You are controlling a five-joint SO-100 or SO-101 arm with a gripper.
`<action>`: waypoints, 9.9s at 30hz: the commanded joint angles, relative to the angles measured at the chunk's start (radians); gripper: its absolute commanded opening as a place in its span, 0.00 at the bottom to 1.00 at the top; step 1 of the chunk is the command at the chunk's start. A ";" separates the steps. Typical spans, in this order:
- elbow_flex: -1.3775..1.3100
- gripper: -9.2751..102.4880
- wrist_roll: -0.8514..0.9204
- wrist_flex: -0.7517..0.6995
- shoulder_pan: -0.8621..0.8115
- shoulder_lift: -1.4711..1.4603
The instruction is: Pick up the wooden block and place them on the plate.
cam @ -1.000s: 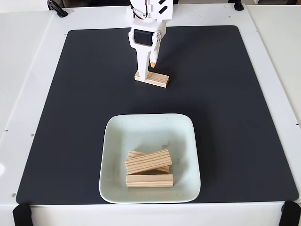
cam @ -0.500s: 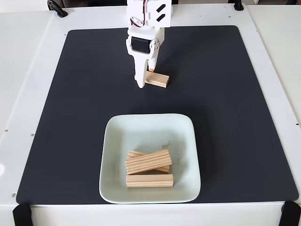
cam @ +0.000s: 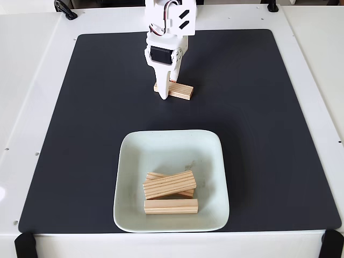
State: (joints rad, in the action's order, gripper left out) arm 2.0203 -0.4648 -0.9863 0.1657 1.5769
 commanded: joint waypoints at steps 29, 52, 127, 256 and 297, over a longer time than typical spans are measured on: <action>0.816 0.08 0.342 0.861 -0.044 1.427; -0.749 0.08 0.336 0.193 -0.029 0.095; -1.379 0.40 0.436 -0.207 -0.029 -0.693; 1.141 0.08 0.285 0.160 0.031 1.802; 1.131 0.08 0.285 0.169 -0.005 1.793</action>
State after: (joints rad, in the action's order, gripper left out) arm 3.1554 -0.1764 -0.8207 0.1580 3.3732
